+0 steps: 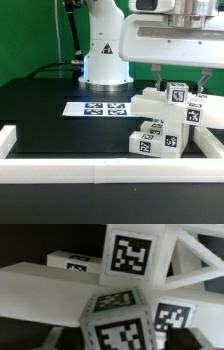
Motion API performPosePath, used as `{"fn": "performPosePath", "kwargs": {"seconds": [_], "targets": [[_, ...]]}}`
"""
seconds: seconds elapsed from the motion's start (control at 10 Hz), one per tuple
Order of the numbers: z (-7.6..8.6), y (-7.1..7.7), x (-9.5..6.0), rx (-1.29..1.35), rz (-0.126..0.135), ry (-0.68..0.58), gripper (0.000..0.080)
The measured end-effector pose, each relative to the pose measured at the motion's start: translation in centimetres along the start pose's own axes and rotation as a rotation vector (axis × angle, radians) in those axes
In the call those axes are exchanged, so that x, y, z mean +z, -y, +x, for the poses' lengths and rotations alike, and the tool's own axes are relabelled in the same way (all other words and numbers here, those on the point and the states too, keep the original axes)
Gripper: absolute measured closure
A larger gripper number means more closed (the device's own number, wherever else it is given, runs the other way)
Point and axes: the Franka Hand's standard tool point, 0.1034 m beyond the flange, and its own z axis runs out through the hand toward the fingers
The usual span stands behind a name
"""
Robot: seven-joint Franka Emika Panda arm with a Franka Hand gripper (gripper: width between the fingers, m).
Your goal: Assemble chair
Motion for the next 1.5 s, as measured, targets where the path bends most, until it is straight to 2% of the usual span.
{"fn": "performPosePath", "kwargs": {"seconds": [0.1, 0.5, 1.3, 1.4, 1.5], "targets": [[0.02, -0.01, -0.01, 0.000, 0.000, 0.000, 0.0512], [0.03, -0.03, -0.01, 0.071, 0.000, 0.000, 0.0512], [0.15, -0.30, -0.05, 0.610, -0.001, -0.002, 0.0511], [0.15, -0.30, -0.05, 0.605, -0.001, -0.002, 0.0270], [0.15, -0.27, -0.14, 0.605, 0.000, -0.002, 0.0270]]}}
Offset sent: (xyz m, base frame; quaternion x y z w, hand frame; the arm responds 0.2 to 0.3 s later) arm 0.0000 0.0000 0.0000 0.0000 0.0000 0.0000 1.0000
